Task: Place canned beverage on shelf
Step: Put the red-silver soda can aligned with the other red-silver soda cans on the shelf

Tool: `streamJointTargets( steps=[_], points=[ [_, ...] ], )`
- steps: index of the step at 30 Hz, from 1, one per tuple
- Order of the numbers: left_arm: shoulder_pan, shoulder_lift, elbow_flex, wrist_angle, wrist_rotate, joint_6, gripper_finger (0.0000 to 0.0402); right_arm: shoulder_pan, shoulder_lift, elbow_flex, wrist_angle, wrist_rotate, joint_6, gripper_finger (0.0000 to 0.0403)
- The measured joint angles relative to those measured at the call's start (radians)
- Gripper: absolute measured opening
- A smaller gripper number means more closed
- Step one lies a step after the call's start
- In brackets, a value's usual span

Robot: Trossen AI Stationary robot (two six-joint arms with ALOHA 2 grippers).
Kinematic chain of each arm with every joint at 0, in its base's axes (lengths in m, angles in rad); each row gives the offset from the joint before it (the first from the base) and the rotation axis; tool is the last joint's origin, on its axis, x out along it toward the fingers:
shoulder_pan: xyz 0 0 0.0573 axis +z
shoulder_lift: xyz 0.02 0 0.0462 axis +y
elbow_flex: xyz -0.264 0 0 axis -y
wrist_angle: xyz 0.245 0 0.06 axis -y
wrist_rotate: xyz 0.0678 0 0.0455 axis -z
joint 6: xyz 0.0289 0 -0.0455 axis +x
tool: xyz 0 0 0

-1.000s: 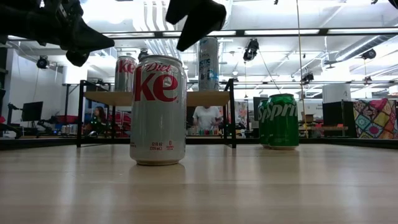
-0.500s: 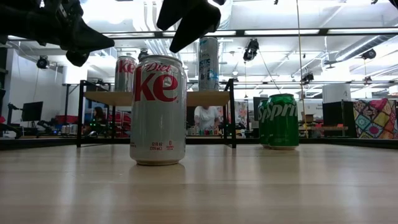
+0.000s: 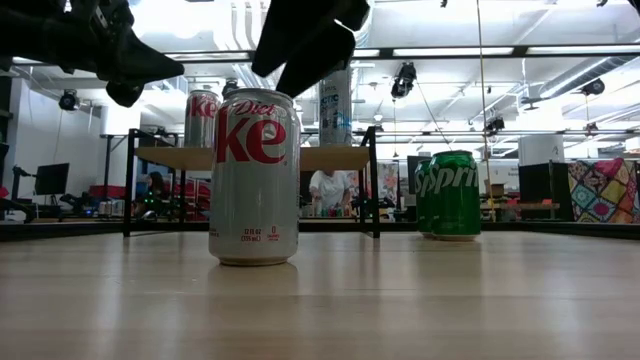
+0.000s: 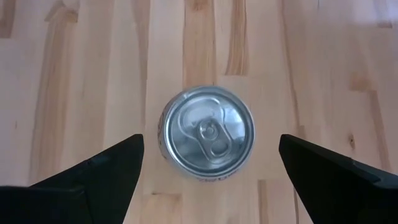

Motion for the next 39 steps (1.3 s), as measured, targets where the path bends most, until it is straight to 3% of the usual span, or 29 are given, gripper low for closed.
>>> streamJointTargets(
  steps=[13,30,39],
  points=[
    [0.000,0.000,0.000,0.000,0.000,0.000,0.0000,-0.007,0.000,-0.073,0.071,-0.010,0.002,0.0364],
    [0.000,0.000,0.000,0.000,0.000,0.000,0.0000,-0.035,0.000,-0.202,0.287,-0.062,-0.013,0.0363],
    [0.000,0.007,0.000,0.001,0.000,0.000,0.0000,-0.048,0.000,-0.203,0.288,-0.062,-0.024,0.0281]
  ],
)
